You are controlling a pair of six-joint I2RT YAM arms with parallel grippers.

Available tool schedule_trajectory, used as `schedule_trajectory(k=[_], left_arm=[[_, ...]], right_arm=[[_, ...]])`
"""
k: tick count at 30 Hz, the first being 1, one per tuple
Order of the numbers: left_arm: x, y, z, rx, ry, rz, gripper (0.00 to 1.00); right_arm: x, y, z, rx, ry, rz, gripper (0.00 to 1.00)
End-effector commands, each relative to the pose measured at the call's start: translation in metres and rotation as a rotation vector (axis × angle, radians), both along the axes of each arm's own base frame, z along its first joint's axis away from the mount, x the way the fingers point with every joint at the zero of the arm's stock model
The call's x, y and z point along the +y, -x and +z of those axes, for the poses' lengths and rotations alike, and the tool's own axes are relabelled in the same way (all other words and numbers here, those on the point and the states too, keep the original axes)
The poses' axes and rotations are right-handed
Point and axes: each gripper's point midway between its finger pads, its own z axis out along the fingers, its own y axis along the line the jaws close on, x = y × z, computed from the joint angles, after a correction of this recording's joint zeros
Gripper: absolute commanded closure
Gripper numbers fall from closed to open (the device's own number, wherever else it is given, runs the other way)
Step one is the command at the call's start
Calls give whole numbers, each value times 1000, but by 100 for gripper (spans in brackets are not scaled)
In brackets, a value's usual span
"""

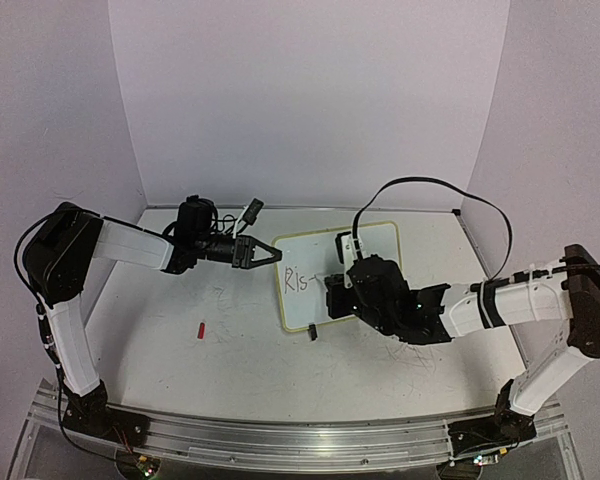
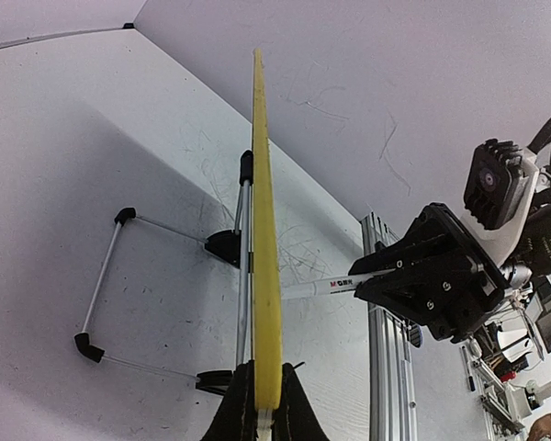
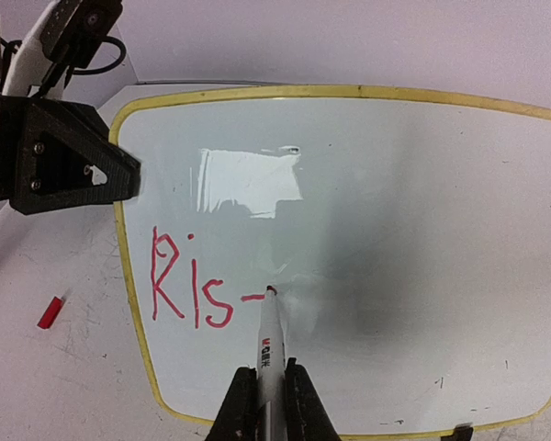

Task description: Write a sentence on the whiteboard

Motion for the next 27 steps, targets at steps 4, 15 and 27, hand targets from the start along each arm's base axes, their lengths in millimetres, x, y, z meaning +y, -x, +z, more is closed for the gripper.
schedule_trajectory(k=[4, 15, 27], left_arm=[[-2, 14, 18, 5, 28, -46, 100], [-2, 14, 18, 6, 28, -45, 100], [-2, 13, 16, 8, 27, -47, 100]], right_arm=[[14, -4, 12, -24, -38, 36, 100], [8, 4, -12, 32, -16, 44, 100], [-3, 8, -21, 50, 2, 23, 100]])
